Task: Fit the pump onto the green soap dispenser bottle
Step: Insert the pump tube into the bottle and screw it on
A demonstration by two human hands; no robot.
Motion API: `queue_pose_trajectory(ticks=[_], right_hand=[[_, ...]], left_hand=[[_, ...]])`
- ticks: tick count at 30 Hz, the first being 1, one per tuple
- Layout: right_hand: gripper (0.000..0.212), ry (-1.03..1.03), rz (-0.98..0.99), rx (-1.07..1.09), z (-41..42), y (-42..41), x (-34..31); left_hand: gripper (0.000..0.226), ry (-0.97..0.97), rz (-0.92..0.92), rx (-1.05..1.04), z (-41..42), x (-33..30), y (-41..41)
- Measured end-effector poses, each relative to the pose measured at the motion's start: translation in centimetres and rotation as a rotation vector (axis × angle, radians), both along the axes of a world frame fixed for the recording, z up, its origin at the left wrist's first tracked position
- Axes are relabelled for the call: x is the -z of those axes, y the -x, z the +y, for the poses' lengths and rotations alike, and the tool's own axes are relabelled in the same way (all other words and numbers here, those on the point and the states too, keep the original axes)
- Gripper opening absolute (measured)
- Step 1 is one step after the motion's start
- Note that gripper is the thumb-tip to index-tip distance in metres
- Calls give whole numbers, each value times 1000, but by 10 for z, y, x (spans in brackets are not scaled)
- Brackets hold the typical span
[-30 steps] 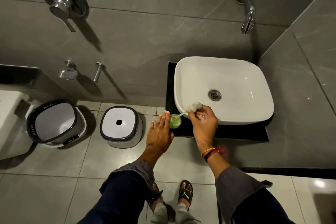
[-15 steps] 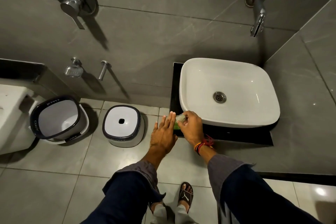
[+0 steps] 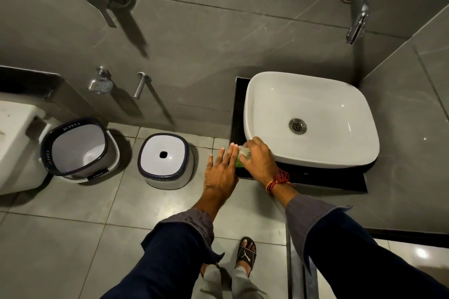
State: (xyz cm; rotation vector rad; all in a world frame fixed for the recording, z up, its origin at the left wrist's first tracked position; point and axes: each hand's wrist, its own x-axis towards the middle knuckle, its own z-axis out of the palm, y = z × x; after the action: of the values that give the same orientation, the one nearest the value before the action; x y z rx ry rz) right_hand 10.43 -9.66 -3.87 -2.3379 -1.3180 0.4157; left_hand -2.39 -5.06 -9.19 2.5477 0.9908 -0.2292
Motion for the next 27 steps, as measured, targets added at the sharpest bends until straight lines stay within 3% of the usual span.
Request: queue_pose_trajectory(ticks=[6, 10, 16, 22, 27], right_hand=[[39, 69, -138, 11, 8, 7, -7], [32, 31, -52, -40, 1, 7, -4], [46, 118, -129, 132, 3, 6, -6], [32, 48, -44, 60, -4, 9, 4], [51, 87, -103, 194, 1, 11, 0]], left_hand=[[84, -27, 8, 16, 1, 1, 0], [86, -28, -1, 17, 1, 0, 0], [84, -21, 4, 25, 2, 0, -1], [86, -22, -6, 19, 2, 0, -1], [82, -31, -15, 29, 2, 0, -1]])
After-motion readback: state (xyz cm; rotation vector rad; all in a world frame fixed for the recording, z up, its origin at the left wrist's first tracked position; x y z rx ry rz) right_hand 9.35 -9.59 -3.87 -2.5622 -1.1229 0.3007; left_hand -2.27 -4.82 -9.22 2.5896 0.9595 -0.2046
